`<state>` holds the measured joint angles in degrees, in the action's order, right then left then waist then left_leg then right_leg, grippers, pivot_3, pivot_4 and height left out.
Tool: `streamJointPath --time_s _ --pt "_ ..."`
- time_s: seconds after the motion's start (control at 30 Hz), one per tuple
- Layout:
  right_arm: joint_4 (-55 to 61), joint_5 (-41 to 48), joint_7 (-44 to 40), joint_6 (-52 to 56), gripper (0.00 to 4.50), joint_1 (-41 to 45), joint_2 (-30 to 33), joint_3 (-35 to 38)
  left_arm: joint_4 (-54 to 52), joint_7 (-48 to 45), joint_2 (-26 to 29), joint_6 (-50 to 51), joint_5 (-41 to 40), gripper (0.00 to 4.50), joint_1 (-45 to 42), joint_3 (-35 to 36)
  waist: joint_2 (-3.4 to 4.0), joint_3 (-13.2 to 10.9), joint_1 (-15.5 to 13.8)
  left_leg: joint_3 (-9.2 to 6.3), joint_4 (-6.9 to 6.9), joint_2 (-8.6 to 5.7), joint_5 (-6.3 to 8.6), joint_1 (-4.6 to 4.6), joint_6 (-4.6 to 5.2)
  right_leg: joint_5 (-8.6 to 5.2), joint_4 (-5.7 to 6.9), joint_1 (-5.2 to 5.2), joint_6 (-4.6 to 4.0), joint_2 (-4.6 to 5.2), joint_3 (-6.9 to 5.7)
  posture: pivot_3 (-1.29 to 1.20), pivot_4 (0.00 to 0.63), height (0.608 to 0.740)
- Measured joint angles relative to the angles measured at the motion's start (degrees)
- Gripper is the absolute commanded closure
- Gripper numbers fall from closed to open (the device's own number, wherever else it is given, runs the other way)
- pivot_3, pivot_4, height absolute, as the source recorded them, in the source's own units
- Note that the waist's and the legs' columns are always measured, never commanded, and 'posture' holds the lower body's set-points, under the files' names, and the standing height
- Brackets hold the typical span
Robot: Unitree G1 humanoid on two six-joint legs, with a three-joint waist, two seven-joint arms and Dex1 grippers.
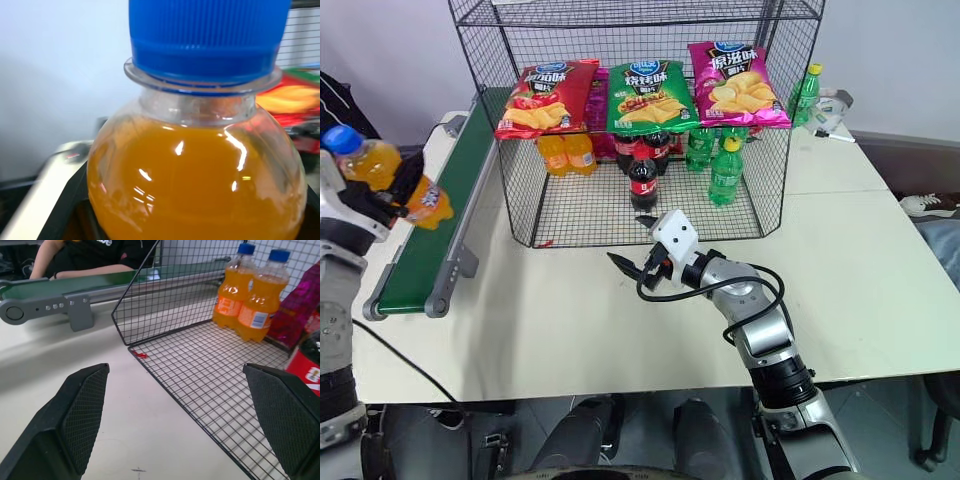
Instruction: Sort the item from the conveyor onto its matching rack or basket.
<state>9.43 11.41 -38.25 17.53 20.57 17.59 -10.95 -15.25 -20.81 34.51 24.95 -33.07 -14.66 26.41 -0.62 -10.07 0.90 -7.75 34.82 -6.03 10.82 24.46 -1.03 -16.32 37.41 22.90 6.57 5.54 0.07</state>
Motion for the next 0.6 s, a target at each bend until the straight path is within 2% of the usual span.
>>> streamJointPath --time_s 0.1,0.3,0.4,0.6 --pt "1.1 0.7 0.1 0.8 0.0 -0.4 0.5 0.7 -0.6 0.0 -1.9 1.1 0.3 1.75 -0.2 -4.1 0.0 0.0 -0.1 0.0 0.0 0.0 -0.01 0.0 -0.01 0.0 0.03 -0.01 0.0 0.0 0.01 0.0 0.15 0.74" --pt "2.0 0.8 1.2 1.2 0.0 -1.6 1.4 2.4 3.2 3.6 -9.9 0.2 6.9 1.75 -1.5 -13.7 -0.01 0.0 -0.4 0.0 0.05 -0.03 -0.01 0.0 0.0 0.0 0.04 -0.15 0.0 0.0 -0.02 0.0 0.15 0.74" --pt "2.3 0.8 1.4 1.5 0.0 -2.0 1.6 2.8 9.9 3.9 -14.2 -3.9 10.3 1.75 -3.5 -17.0 -0.01 0.0 -0.4 -0.01 0.07 -0.04 -0.01 0.01 0.0 0.0 0.05 -0.16 0.01 0.0 -0.04 0.0 0.15 0.74" --pt "4.0 0.8 1.9 2.3 0.0 -2.4 2.2 3.2 29.5 5.1 -21.2 -15.4 16.9 1.75 -14.2 -19.2 -0.04 0.0 -0.4 0.0 0.15 -0.09 -0.02 0.03 0.0 0.0 0.07 -0.17 0.03 -0.01 -0.07 0.0 0.15 0.74"
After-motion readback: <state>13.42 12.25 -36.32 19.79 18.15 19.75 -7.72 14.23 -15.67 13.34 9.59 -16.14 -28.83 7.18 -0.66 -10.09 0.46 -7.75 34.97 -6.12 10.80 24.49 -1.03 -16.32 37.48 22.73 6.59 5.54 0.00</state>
